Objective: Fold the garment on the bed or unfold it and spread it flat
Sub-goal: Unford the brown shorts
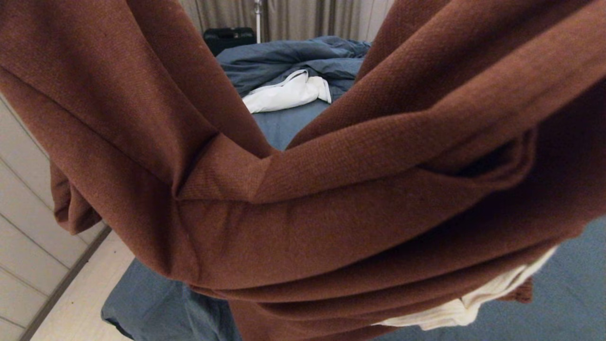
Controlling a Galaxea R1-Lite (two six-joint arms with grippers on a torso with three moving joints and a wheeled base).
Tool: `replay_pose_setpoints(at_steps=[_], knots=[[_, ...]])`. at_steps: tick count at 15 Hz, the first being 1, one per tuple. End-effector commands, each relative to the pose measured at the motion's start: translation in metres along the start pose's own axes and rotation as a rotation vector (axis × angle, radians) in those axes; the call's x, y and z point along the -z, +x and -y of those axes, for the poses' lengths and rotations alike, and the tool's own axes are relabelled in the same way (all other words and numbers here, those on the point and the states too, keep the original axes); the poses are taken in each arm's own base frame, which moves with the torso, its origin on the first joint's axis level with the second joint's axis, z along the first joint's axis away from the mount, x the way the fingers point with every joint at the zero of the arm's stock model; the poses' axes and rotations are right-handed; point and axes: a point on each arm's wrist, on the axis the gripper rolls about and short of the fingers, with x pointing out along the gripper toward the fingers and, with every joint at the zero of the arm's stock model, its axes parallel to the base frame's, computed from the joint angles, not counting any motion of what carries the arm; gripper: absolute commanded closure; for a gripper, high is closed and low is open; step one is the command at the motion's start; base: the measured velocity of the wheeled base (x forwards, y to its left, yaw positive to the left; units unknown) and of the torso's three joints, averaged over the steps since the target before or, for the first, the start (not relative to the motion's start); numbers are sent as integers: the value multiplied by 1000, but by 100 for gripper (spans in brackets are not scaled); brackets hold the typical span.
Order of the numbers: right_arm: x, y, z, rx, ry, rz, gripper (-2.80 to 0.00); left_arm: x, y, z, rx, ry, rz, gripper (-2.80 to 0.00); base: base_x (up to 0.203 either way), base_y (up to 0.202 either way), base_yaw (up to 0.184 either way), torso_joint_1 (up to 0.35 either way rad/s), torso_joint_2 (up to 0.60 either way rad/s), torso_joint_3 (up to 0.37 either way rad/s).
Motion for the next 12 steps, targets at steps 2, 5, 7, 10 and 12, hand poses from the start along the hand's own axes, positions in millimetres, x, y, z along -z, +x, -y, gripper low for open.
replay_pose_setpoints(at_steps=[2, 5, 7, 10, 12], knots=[[-1, -2, -6, -56, -3, -2, 0, 0, -6, 3, 87, -8, -28, 0, 0, 0, 0, 0, 0, 0], [-3, -2, -9, -78, 0, 0, 0, -4, -17, 6, 199, -17, -30, 0, 0, 0, 0, 0, 0, 0], [0, 7, -3, -39, 8, -14, 0, -3, -5, 10, 206, -18, -26, 0, 0, 0, 0, 0, 0, 0], [5, 16, 19, 124, -6, -15, 0, 5, 26, 10, 141, 0, -43, 0, 0, 0, 0, 0, 0, 0], [6, 22, 45, 271, -27, 16, 0, 4, 45, -7, 22, 11, -23, 0, 0, 0, 0, 0, 0, 0]])
